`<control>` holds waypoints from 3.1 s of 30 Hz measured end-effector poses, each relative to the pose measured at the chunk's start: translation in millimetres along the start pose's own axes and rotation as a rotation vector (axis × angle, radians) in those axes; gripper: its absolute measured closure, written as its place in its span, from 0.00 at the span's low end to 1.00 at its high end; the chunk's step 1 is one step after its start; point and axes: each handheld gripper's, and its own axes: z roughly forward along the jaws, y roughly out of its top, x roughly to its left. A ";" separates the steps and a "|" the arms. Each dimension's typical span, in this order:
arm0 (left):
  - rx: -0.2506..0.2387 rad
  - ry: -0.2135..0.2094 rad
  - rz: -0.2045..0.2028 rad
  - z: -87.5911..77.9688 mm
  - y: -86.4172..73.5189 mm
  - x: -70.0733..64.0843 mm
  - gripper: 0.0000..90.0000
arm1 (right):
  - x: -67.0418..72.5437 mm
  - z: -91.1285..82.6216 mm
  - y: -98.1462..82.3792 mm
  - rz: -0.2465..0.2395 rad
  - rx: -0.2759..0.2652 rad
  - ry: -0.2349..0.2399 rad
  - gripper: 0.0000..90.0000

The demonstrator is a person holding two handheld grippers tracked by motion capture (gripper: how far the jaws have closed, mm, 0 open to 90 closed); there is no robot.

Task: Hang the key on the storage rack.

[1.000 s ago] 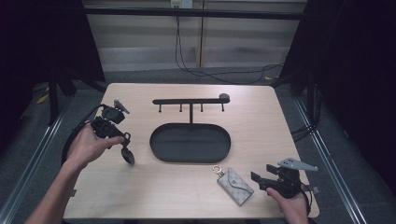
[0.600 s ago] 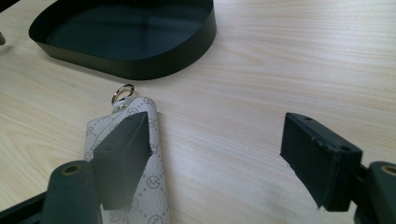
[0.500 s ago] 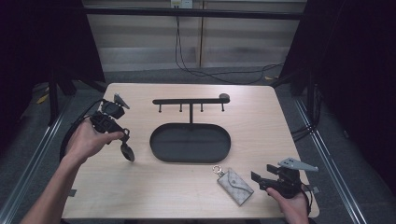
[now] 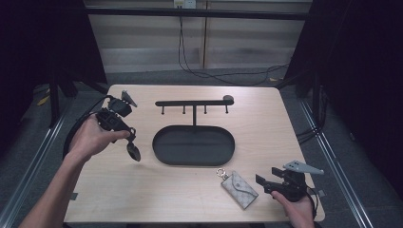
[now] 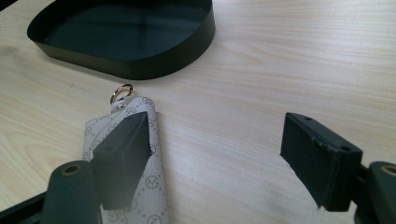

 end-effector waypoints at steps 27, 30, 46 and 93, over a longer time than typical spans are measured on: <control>0.054 -0.023 0.020 -13.3 43.4 -11.3 0.79 | -0.1 0.4 0.0 0.004 0.004 0.003 0.26; 0.054 -0.031 0.020 -12.7 48.2 -12.7 0.79 | 0.3 0.5 0.0 0.000 0.004 0.001 0.26; 0.061 -0.023 0.056 -9.8 78.8 -27.4 0.79 | -0.4 0.3 0.0 0.000 0.006 0.004 0.26; 0.063 0.010 -0.045 24.4 114.8 -27.5 0.71 | 1.3 3.2 1.0 -0.019 0.030 0.028 0.26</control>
